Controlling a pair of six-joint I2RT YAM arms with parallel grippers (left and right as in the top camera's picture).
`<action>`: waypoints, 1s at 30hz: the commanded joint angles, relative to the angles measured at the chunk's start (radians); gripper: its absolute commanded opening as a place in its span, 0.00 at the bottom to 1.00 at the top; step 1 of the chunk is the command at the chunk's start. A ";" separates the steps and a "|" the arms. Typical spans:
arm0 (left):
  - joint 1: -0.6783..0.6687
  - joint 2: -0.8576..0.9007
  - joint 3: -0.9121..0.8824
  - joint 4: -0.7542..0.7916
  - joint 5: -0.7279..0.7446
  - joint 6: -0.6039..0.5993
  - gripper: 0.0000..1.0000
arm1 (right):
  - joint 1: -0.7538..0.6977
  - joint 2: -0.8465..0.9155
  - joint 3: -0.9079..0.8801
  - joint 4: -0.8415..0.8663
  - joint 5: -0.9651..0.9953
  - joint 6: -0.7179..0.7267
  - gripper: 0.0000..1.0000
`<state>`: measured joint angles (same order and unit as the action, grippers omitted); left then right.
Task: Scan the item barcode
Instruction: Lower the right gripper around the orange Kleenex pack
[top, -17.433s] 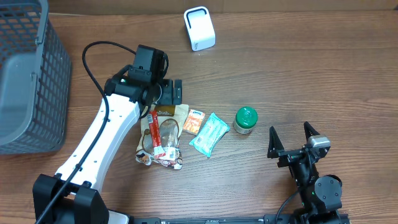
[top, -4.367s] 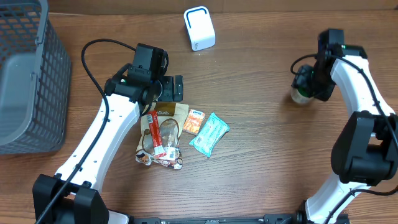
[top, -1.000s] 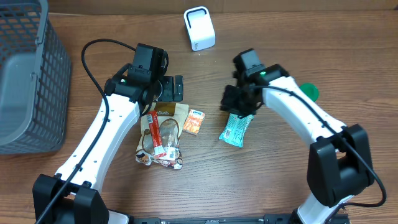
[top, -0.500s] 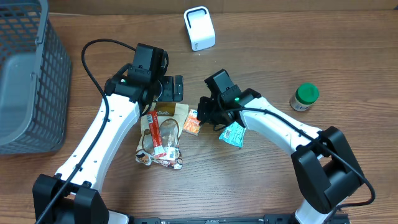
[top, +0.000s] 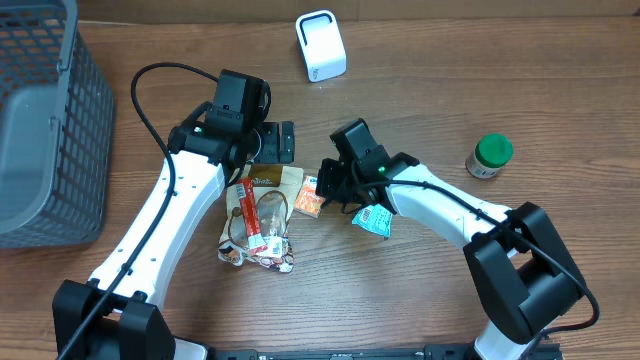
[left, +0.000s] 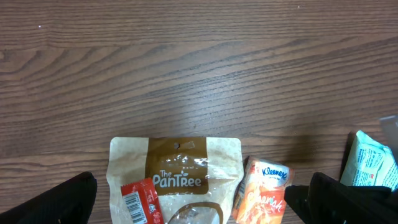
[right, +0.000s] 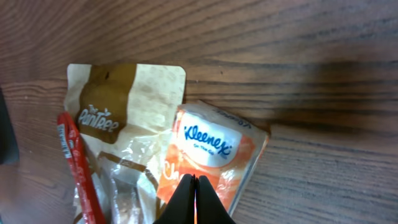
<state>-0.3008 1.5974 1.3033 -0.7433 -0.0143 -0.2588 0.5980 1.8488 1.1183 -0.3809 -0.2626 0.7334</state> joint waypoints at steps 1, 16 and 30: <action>-0.001 -0.008 0.012 0.000 0.007 -0.010 1.00 | 0.005 -0.005 -0.042 0.027 -0.011 0.004 0.04; -0.001 -0.008 0.012 0.000 0.007 -0.010 1.00 | 0.007 -0.005 -0.052 0.060 -0.027 0.004 0.04; -0.001 -0.008 0.012 0.000 0.007 -0.010 1.00 | 0.040 0.016 -0.052 0.058 -0.005 0.003 0.04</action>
<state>-0.3008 1.5974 1.3033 -0.7433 -0.0143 -0.2588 0.6399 1.8545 1.0729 -0.3252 -0.2810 0.7334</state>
